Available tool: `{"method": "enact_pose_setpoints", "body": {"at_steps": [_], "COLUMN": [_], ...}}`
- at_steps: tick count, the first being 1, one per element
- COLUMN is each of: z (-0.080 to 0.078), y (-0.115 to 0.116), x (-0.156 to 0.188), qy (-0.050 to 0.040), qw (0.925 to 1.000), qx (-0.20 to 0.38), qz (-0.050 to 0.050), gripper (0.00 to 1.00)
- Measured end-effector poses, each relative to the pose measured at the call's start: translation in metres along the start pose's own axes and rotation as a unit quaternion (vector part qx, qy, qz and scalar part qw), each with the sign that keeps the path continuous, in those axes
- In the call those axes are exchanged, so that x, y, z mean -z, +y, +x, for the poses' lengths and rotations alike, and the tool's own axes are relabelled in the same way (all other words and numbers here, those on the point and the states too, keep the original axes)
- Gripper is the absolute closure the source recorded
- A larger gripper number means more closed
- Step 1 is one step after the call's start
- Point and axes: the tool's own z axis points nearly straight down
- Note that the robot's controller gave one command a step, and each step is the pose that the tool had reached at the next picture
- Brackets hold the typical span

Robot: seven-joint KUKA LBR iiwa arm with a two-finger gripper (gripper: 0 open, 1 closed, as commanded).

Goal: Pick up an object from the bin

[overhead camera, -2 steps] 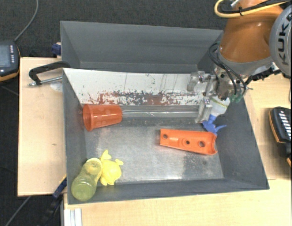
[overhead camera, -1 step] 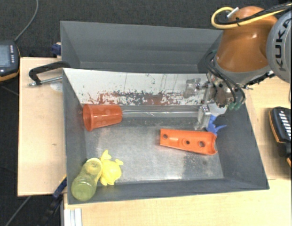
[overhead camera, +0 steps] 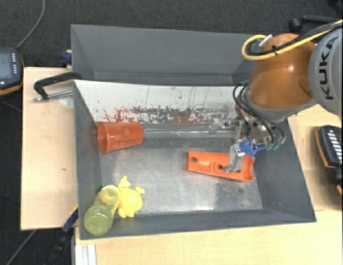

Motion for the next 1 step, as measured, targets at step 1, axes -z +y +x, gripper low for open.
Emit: {"method": "enact_pose_setpoints", "body": {"at_steps": [1], "z": [0.0068], "y": [0.0025], "x": [-0.0049], "qy": [0.0002], "qw": [0.9991], "qx": [-0.042], "qz": [-0.001], "gripper": [0.00]}}
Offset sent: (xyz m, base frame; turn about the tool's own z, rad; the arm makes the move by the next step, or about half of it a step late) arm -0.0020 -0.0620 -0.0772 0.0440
